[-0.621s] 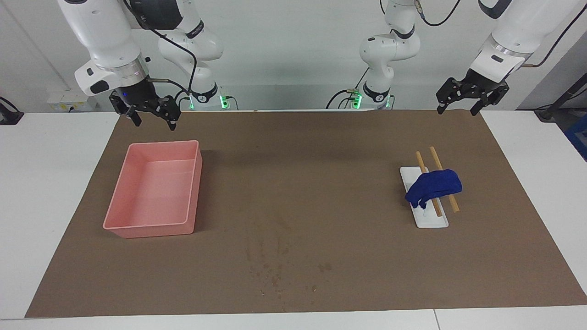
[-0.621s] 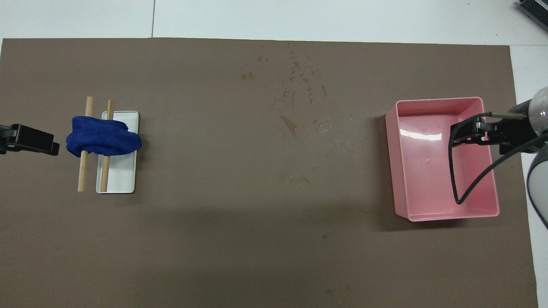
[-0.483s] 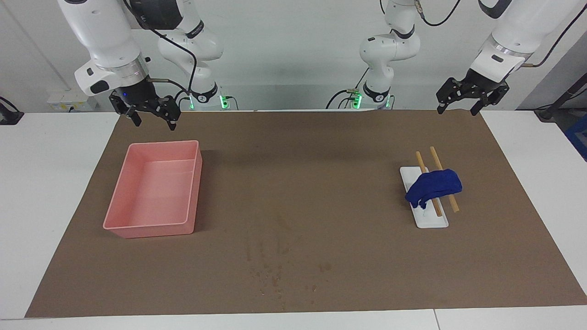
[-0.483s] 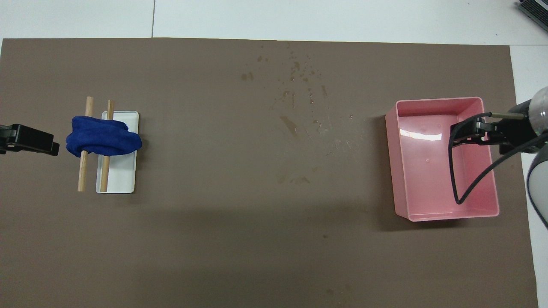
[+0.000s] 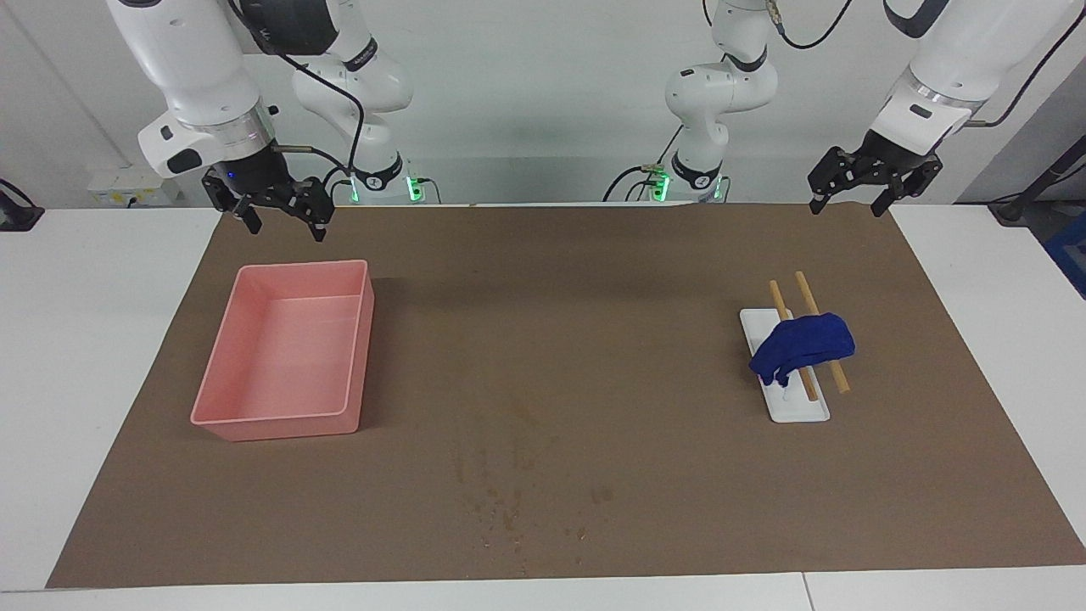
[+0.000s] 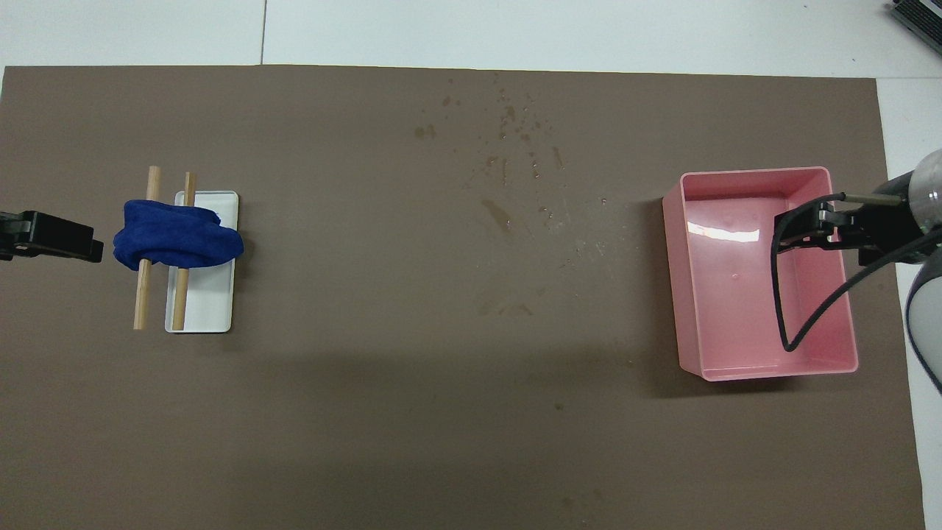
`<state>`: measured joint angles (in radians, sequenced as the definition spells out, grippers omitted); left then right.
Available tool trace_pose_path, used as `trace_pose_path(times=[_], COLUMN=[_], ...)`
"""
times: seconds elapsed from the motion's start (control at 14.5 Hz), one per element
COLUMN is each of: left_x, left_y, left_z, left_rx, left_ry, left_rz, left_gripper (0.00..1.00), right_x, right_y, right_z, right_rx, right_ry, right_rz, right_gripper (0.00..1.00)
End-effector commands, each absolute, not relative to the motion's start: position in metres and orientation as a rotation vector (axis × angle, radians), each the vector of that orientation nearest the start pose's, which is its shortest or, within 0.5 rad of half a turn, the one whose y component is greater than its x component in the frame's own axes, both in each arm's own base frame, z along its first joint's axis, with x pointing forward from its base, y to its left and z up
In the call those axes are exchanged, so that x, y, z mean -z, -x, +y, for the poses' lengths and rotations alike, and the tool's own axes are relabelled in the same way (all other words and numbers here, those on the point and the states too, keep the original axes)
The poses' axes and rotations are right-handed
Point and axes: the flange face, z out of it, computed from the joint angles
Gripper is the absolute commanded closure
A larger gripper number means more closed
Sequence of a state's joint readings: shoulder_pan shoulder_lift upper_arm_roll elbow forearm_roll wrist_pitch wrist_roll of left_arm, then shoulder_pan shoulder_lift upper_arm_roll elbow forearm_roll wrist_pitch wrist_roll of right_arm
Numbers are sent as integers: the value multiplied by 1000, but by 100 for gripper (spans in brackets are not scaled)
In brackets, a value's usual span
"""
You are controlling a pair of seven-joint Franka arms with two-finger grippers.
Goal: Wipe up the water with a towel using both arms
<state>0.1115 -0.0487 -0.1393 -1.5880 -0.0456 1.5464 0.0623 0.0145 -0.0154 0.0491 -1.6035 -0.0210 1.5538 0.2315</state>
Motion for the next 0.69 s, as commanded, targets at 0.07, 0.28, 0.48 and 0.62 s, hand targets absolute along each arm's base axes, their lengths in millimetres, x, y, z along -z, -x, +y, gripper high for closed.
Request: trace_pose_path(times=[0.07,0.28,0.48,0.62], left_x=[-630,-630,-628,-623], left_y=[-529,-529,-528,-529], left_z=[-17,-17,-17,-16], left_rx=[137,134,122,139], left_ry=[3180,3180,3180,3179], left_rz=[108,106,101,96], left_gripper=[0,0,0,0], right_x=[-616,-616,-616,-616], right_y=[-542,-542,-542,-542], right_z=[31,31,31,31], right_rx=[-55,-55,-55,-55], right_ry=[3152,3152,3153,3152], right_rz=[237,237,235,237], right_gripper=[0,0,0,0])
